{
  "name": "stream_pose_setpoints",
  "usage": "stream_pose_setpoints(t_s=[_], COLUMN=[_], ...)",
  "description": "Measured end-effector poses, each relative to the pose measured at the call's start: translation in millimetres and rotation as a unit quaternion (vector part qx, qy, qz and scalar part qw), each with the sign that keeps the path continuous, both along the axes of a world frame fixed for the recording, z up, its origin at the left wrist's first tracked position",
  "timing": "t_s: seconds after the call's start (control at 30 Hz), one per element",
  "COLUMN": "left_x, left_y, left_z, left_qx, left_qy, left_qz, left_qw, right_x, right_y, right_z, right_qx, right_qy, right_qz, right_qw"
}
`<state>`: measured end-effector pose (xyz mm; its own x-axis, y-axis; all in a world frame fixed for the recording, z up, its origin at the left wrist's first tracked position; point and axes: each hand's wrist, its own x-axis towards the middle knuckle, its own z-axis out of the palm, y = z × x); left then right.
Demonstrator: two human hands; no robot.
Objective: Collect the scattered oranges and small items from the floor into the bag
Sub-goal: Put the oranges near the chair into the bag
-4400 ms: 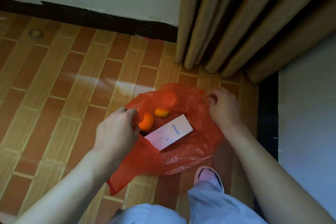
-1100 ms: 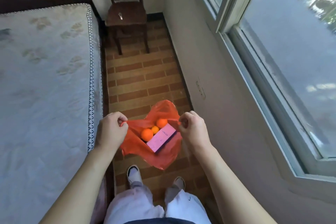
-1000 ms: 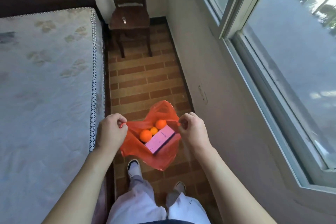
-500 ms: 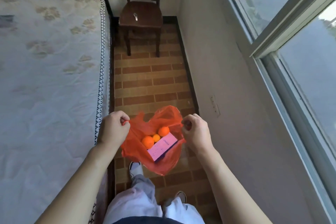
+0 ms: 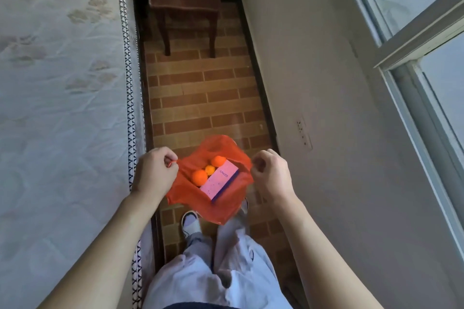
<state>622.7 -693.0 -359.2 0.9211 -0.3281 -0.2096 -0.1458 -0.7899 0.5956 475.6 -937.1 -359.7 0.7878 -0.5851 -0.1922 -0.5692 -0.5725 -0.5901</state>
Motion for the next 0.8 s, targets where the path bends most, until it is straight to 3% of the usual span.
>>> stream_pose_setpoints(t_s=[0.4,0.8], left_x=[16,74], left_y=[-34,-60], left_z=[-79,-222], left_qx=[0.062,0.082], left_qy=[0.032,0.049], left_qz=[0.025,0.005], left_qw=[0.997,0.995], right_x=[31,78], right_y=[-39,-70], right_z=[-106,-250], right_qx=[0.060,0.083], right_qy=[0.052,0.077], right_qz=[0.058,0.073], right_qw=[0.995,0.991])
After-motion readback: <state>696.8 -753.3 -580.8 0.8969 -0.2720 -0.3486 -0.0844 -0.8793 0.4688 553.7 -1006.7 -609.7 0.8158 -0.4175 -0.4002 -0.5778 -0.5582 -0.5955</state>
